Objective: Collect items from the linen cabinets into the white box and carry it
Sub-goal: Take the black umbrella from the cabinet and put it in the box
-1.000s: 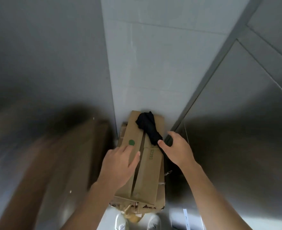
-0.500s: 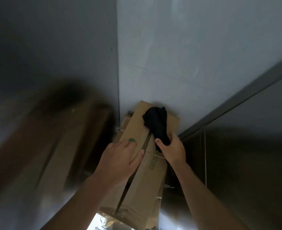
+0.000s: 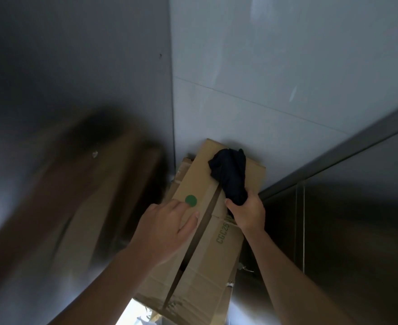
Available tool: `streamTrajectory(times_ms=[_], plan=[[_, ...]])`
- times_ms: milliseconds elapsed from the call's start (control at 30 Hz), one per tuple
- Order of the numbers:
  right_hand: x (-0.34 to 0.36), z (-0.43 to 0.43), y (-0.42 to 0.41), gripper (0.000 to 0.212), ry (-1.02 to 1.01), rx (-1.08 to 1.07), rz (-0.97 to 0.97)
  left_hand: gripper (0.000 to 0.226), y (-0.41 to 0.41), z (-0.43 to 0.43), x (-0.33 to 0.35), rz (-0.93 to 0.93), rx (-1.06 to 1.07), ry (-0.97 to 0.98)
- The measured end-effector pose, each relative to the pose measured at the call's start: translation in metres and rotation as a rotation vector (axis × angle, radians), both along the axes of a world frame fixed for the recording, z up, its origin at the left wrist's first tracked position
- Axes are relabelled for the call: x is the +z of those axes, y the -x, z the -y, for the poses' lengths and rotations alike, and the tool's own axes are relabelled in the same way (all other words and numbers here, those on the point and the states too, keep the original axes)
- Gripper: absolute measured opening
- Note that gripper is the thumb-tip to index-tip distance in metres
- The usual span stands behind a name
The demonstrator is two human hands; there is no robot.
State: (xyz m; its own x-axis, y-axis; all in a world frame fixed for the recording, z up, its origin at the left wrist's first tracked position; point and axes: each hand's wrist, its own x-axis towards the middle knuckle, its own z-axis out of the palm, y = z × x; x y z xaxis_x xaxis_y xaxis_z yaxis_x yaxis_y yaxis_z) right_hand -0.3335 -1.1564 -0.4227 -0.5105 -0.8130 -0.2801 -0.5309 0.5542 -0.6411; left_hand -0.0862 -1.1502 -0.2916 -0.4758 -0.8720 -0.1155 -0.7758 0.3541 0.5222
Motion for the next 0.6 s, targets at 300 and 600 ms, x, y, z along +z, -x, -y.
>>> streamTrajectory(times_ms=[300,600], plan=[[0.035,-0.062,-0.013,0.045,0.113,0.015,0.267,0.040,0.000,-0.018,0.016,0.000,-0.005,0.020],[0.118,-0.117,-0.046,0.062,0.316,0.014,0.293,0.040,-0.008,-0.054,0.062,-0.026,-0.079,0.072]])
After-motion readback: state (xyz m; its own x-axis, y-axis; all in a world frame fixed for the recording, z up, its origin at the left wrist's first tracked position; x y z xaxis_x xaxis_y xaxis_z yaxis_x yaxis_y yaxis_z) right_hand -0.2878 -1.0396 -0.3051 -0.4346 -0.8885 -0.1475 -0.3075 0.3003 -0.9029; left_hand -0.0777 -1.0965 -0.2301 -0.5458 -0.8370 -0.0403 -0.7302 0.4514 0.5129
